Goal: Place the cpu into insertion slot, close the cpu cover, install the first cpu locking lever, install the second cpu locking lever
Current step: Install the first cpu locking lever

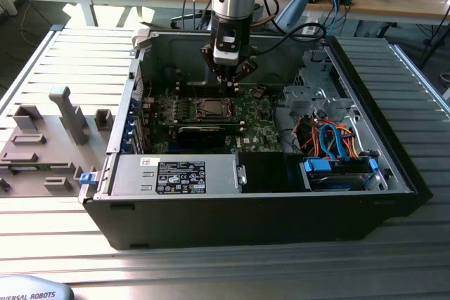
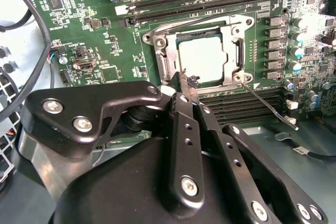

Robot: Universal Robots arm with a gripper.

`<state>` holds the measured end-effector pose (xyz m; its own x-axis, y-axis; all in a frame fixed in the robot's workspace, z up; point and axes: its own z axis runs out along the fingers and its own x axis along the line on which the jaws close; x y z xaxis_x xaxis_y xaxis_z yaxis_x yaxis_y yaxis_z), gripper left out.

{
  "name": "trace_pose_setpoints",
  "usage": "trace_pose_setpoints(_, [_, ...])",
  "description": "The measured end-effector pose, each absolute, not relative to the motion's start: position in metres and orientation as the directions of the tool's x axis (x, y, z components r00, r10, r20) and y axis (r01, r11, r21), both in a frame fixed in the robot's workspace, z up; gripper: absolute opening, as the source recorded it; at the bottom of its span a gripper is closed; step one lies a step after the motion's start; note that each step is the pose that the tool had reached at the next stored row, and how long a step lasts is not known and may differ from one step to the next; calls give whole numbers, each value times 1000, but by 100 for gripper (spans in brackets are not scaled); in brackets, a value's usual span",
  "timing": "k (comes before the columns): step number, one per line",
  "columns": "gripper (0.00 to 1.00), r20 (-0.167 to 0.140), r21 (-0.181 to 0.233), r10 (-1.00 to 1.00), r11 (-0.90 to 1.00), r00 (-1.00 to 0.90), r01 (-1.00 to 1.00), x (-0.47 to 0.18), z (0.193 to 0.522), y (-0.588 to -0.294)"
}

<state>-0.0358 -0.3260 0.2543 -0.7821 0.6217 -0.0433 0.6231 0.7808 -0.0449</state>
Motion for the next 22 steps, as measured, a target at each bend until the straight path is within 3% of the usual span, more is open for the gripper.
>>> trace_pose_setpoints(22, [11, -43, -45, 599, 798, -799, 601, -36, 254, -326])
